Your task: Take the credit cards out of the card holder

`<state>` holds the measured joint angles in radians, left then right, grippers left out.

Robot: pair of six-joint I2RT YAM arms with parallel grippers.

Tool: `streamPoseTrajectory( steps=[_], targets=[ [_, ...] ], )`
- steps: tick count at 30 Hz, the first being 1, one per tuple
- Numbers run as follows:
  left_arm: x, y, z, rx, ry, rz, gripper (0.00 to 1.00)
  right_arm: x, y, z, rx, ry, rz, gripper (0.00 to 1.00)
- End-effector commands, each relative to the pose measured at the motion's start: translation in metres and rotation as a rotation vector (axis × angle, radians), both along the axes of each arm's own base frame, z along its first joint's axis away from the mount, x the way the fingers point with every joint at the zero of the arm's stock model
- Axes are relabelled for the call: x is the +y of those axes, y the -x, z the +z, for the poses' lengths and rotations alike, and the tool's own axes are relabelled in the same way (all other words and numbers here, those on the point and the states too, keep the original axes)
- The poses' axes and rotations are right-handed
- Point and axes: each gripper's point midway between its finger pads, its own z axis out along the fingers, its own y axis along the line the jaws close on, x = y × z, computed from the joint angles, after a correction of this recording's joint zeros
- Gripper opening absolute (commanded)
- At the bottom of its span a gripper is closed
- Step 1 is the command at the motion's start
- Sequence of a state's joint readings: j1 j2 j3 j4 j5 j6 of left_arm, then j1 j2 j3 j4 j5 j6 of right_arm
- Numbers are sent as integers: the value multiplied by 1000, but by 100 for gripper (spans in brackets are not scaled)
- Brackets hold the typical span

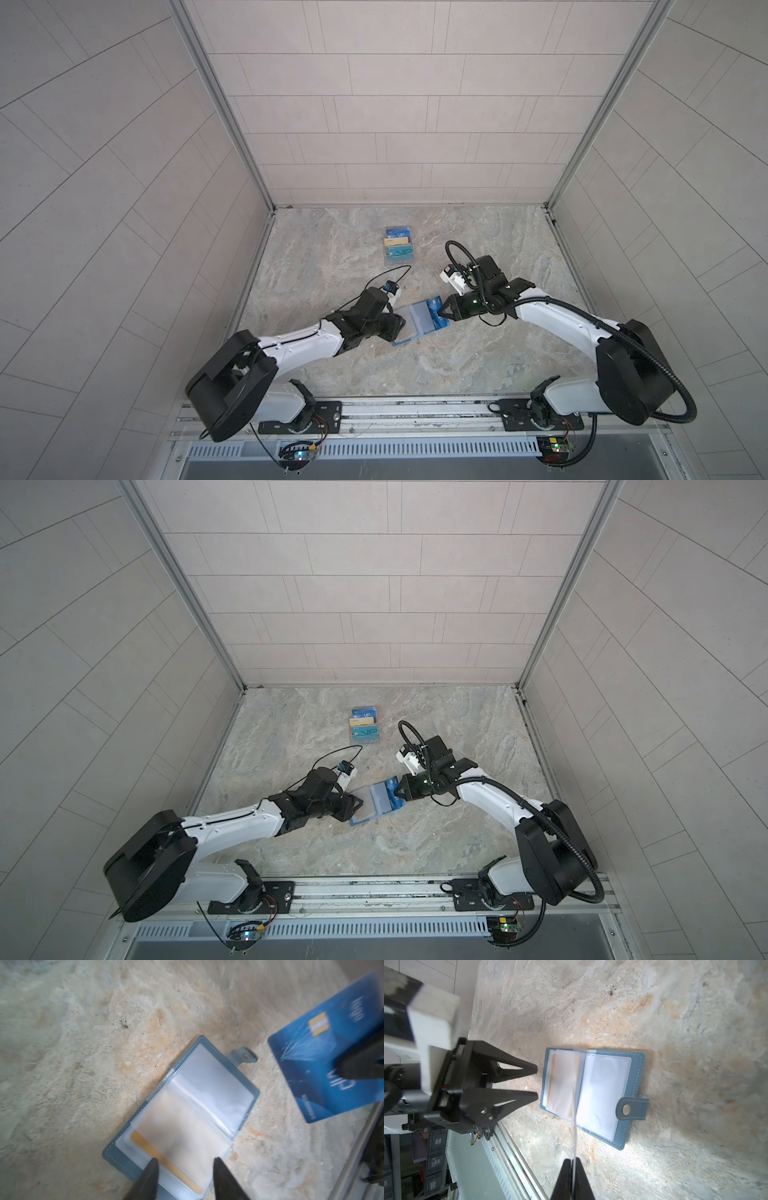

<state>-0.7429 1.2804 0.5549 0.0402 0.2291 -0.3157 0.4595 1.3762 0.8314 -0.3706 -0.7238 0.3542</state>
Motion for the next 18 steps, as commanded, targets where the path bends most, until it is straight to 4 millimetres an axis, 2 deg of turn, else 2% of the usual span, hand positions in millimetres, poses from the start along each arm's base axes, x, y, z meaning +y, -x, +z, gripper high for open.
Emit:
streamPoseTrajectory(
  steps=[1, 2, 5, 7, 12, 15, 18],
  targets=[
    [-1, 7, 33, -32, 0, -55, 64, 6, 2, 20, -61, -40, 77, 8],
    [-2, 10, 41, -39, 17, -83, 69, 10, 4, 26, -71, -65, 99, 8],
    [-11, 26, 66, -46, 100, -199, 73, 24, 13, 46, -87, -174, 198, 8],
    [-16, 39, 82, -37, 163, -285, 73, 31, 17, 59, -102, -228, 249, 8],
    [-22, 49, 119, -62, 289, -390, 68, 37, 28, 74, -141, -265, 340, 5],
    [-23, 49, 129, -59, 313, -424, 65, 42, 43, 79, -178, -279, 421, 6],
    [-23, 49, 132, -44, 303, -457, 64, 45, 57, 83, -203, -285, 482, 6]
  ],
)
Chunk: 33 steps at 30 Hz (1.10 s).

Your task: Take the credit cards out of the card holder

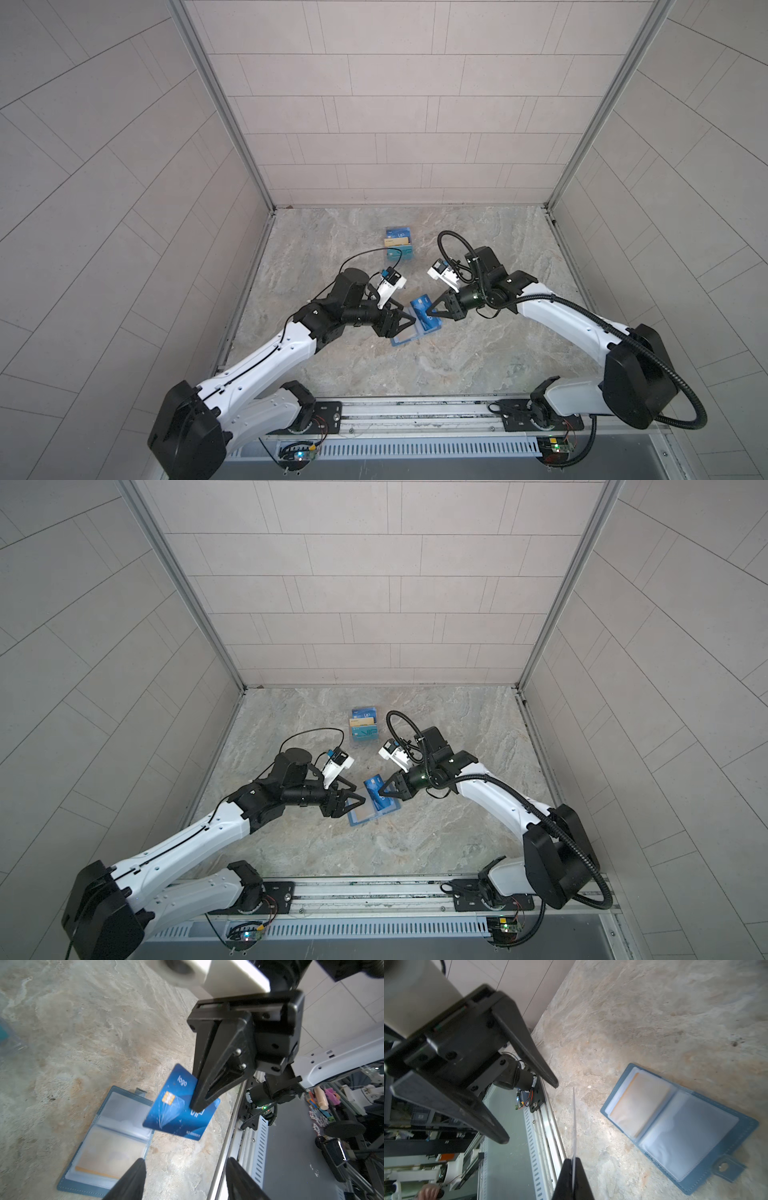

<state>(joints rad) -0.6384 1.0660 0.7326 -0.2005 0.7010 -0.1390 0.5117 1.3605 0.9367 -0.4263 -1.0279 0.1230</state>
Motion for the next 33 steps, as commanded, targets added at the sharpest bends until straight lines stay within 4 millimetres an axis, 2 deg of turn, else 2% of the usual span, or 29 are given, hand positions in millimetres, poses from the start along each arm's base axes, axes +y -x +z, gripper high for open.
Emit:
streamPoseTrajectory(
  steps=[1, 6, 18, 23, 25, 28, 33],
  targets=[
    [-4, 11, 15, 2, 22, -108, 63, 4, 23, 18, -84, -55, 129, 6],
    [-9, 18, 21, 24, 18, -188, 50, 7, 37, 20, -94, -63, 190, 6],
    [-11, 23, 20, 51, 25, -224, 46, 11, 45, 28, -124, -72, 239, 5],
    [-14, 27, 25, 58, 60, -254, 44, 14, 49, 24, -115, -68, 266, 5],
    [-15, 29, 27, 64, 70, -266, 39, 15, 50, 24, -112, -74, 276, 5],
    [-16, 30, 26, 76, 78, -275, 24, 16, 50, 25, -115, -85, 282, 5],
    [-17, 28, 23, 85, 80, -269, 6, 16, 49, 24, -121, -79, 277, 7]
  ],
)
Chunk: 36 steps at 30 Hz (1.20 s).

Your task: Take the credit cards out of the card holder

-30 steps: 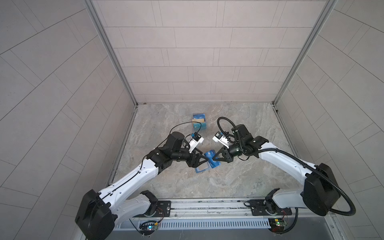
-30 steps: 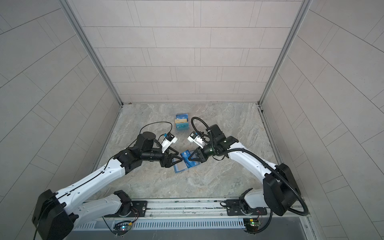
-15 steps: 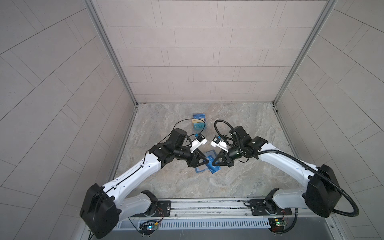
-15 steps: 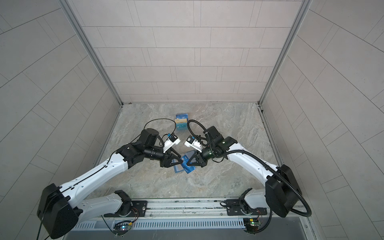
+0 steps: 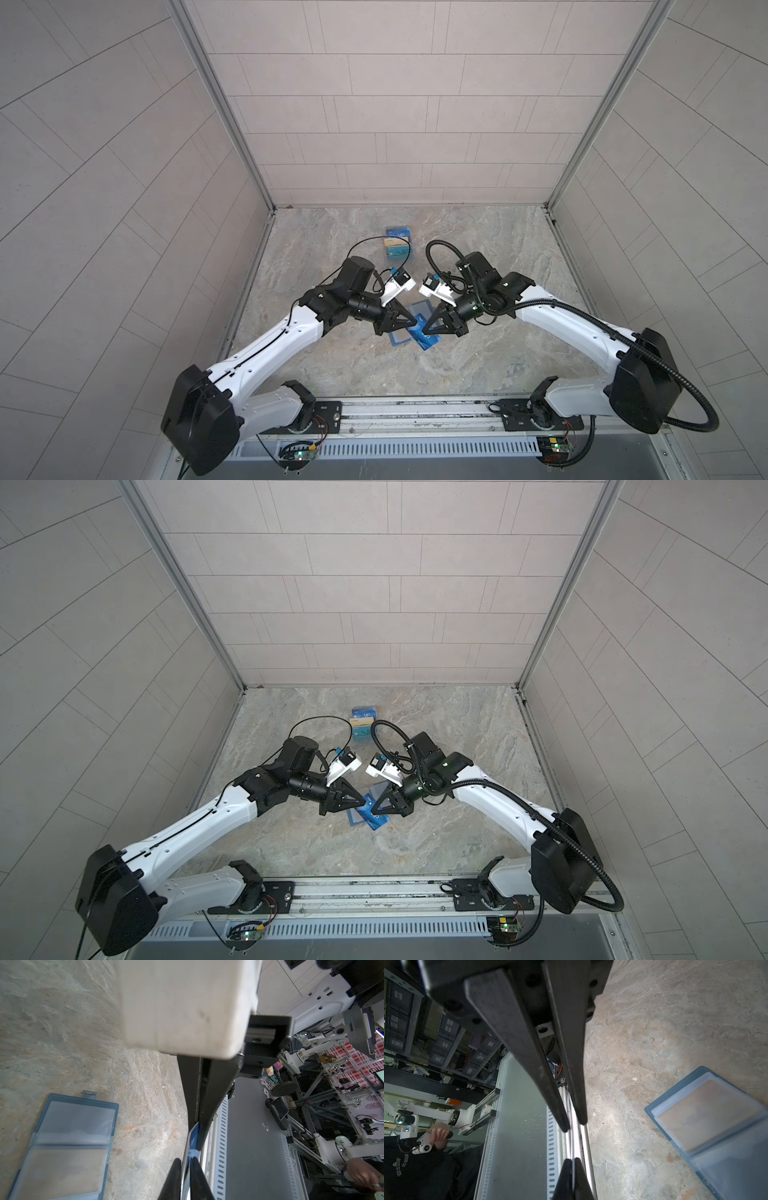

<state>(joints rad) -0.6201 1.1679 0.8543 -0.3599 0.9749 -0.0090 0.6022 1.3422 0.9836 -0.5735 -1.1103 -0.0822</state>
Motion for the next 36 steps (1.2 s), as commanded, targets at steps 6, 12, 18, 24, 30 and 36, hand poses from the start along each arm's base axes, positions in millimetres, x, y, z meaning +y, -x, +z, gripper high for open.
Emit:
streamPoseTrajectory(
  steps=[6, 12, 18, 24, 30, 36],
  targets=[
    [-3, -5, 5, -10, 16, 7, 4, 0, -13, -3, -67, 17, -48, 25],
    [0, -12, 5, -28, 18, 62, 0, -14, -36, -2, -96, 6, -212, 50],
    [8, -51, 6, -48, 39, 276, 0, -34, -72, -2, -153, -13, -505, 75],
    [14, -90, 19, -90, 137, 496, 0, -34, -88, 6, -86, -184, -665, 82],
    [13, -109, 43, -66, 308, 605, 0, -36, -106, 4, -14, -273, -785, 83],
    [17, -118, 63, -30, 458, 675, 0, -26, -111, 30, 24, -443, -773, 81]
  ],
)
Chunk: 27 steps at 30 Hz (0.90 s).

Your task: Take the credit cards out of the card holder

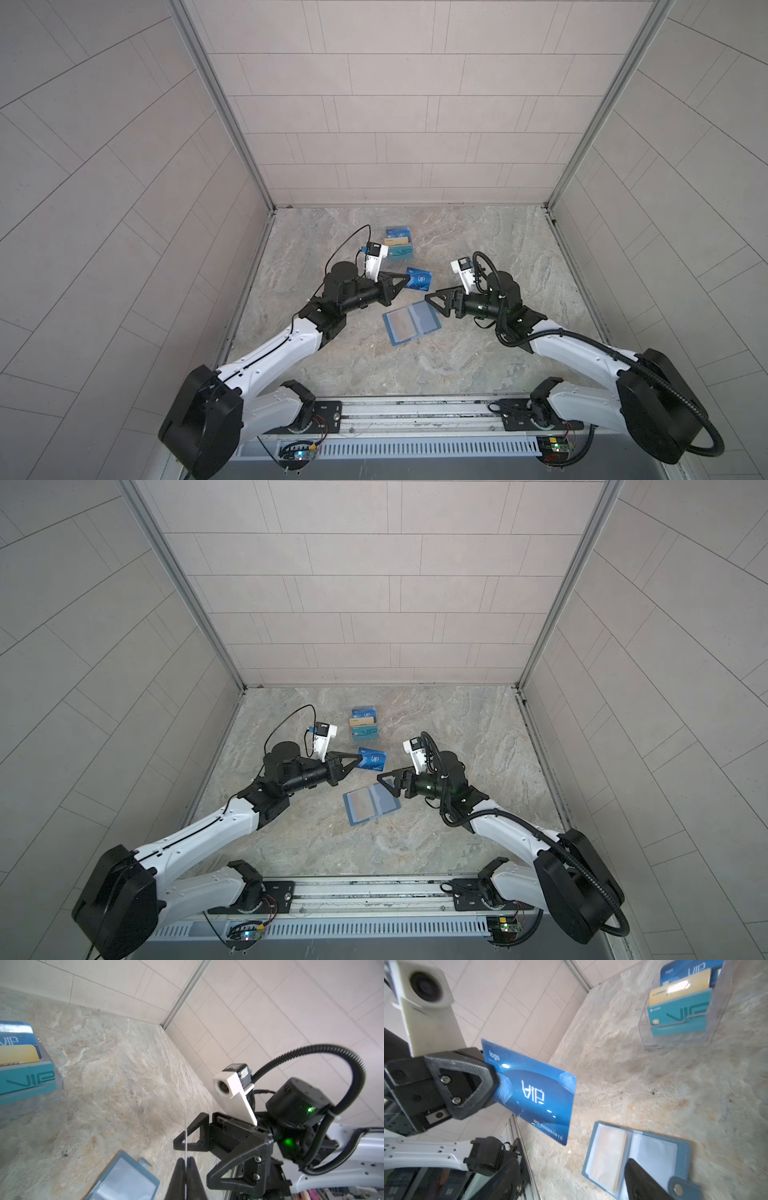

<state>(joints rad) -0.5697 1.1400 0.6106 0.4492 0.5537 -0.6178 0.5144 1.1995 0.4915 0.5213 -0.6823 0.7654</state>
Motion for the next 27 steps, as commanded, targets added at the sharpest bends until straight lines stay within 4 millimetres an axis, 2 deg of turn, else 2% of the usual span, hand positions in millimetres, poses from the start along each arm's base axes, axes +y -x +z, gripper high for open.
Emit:
streamPoseTrajectory(
  steps=[1, 7, 13, 17, 24, 27],
  targets=[
    [4, -9, 37, -53, 170, 59, 0, 4, -8, 47, -83, -189, -21, 80],
    [13, -12, 58, -62, 315, 102, 0, 4, -11, 78, -137, -337, -29, 71],
    [13, -11, 61, -48, 380, 84, 0, 6, -13, 101, -151, -462, -4, 61],
    [12, -11, 59, -39, 404, 73, 0, 10, -15, 106, -148, -505, 20, 52],
    [13, -9, 53, -33, 413, 67, 0, 11, -16, 113, -150, -555, 34, 42],
    [14, -8, 49, -25, 420, 67, 0, 13, -18, 115, -146, -560, 41, 34]
  ],
)
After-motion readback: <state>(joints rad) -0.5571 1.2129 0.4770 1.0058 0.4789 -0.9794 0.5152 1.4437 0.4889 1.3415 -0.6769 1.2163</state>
